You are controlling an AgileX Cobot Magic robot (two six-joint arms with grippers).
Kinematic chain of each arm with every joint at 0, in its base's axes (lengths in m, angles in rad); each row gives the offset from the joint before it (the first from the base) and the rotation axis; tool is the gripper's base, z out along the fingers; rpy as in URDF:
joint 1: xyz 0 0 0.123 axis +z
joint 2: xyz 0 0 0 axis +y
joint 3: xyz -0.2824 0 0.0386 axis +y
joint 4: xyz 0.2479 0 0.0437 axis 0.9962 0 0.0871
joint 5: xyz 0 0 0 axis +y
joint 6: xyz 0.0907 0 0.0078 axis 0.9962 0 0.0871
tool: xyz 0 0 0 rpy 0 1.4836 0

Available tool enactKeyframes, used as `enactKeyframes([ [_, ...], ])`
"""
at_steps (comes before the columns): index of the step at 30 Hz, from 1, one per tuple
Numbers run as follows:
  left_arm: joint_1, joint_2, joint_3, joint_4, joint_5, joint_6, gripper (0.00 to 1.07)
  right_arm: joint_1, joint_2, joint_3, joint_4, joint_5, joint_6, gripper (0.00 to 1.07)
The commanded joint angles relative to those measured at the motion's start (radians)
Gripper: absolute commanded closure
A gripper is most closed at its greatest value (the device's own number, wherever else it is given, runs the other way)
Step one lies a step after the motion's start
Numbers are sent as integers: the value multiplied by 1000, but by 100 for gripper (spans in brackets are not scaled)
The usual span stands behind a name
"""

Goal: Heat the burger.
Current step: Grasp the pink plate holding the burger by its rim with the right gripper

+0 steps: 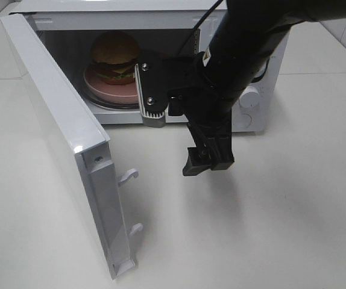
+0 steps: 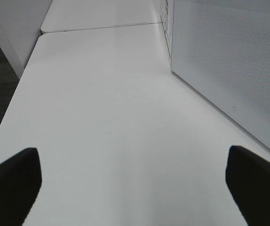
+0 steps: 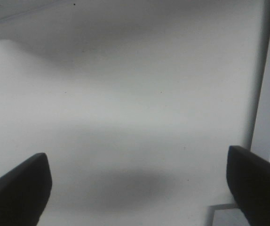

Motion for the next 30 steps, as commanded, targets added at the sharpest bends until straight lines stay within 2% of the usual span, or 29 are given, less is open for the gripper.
enactKeyframes([
  [1, -2, -20, 2, -9, -9, -6, 6, 2, 61, -76, -15, 38, -44, 8],
  [15, -2, -20, 2, -9, -9, -6, 6, 1, 256, -336, -15, 90, -142, 10],
  [24, -2, -20, 2, -9, -9, -6, 6, -2, 336, -446, -31, 112, -172, 11],
  [26, -2, -20, 2, -9, -9, -6, 6, -2, 388, -529, -48, 149, -172, 11],
  [30, -2, -20, 2, -9, -9, -6, 6, -2, 428, -583, -47, 158, -172, 11],
])
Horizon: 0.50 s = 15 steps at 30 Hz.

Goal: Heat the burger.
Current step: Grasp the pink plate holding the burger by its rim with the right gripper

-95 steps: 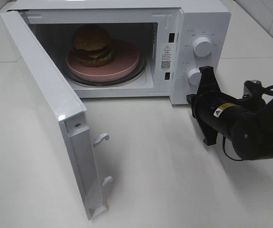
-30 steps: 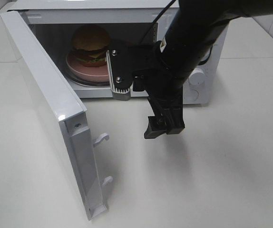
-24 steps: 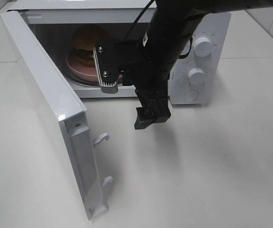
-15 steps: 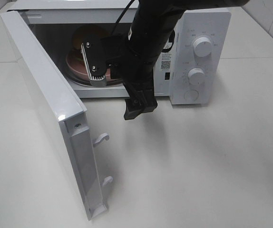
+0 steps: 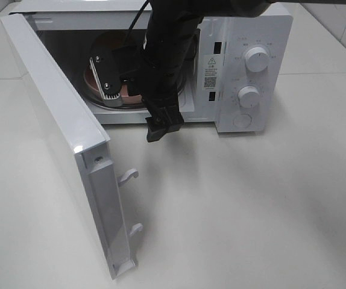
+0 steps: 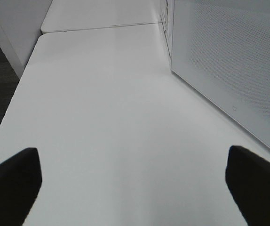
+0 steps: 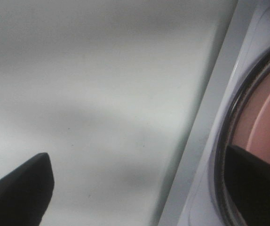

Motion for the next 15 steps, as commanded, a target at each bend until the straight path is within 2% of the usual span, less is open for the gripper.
enactKeyframes([
  [1, -2, -20, 2, -9, -9, -6, 6, -3, 43, -61, -2, 26, -17, 12],
  [15, -2, -20, 2, -9, -9, -6, 6, -32, 187, -270, -16, 51, 26, 13],
])
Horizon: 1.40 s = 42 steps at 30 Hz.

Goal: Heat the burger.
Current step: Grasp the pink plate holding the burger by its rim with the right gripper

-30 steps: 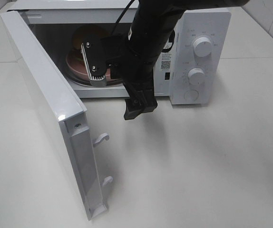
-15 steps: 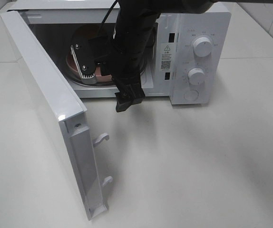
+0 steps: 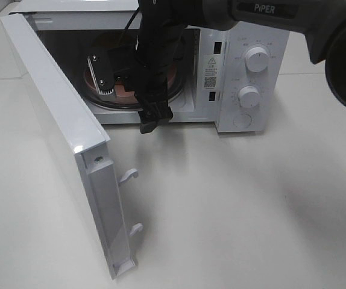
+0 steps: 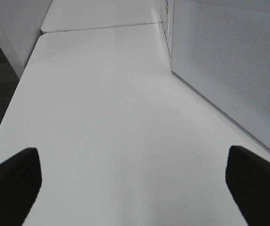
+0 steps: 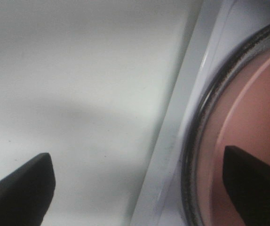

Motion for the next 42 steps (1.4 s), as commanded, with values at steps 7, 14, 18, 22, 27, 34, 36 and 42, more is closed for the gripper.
enactKeyframes([
  [7, -2, -20, 2, -9, -9, -6, 6, -13, 67, -87, -7, 2, 70, 13],
  [14, -2, -20, 2, -9, -9, -6, 6, -22, 109, -141, -10, -13, 102, 13],
  [18, -2, -20, 2, -9, -9, -6, 6, -25, 115, -150, -18, -31, 113, 14],
  [22, -2, -20, 2, -9, -9, -6, 6, -35, 115, -150, -26, -51, 119, 14],
  [27, -2, -20, 2, -9, -9, -6, 6, -48, 115, -150, -32, -64, 143, 15],
  [34, -2, -20, 2, -9, -9, -6, 6, -48, 115, -150, -32, -73, 143, 16],
  [36, -2, -20, 2, -9, -9, -6, 6, -48, 115, -150, -32, -83, 147, 17],
  [42, -2, -20, 2, -9, -9, -6, 6, -48, 115, -150, -32, -109, 169, 18],
])
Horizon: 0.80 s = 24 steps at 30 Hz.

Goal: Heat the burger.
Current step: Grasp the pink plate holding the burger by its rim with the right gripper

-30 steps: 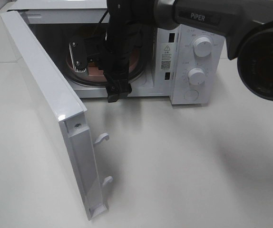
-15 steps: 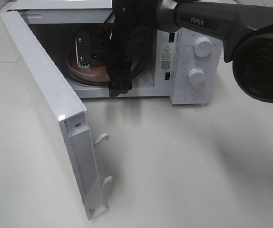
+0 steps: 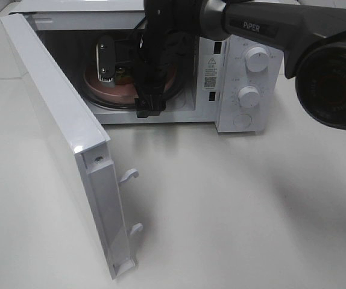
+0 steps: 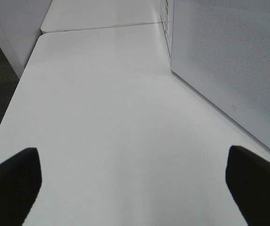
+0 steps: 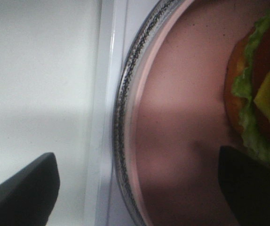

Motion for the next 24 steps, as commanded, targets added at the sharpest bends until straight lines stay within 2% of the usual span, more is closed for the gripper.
enactKeyframes([
  [1, -2, -20, 2, -9, -9, -6, 6, -4, 0, -8, -1, -18, 25, 18],
  [24, -2, -20, 2, -9, -9, -6, 6, -5, 81, -11, 21, -46, 40, 25],
])
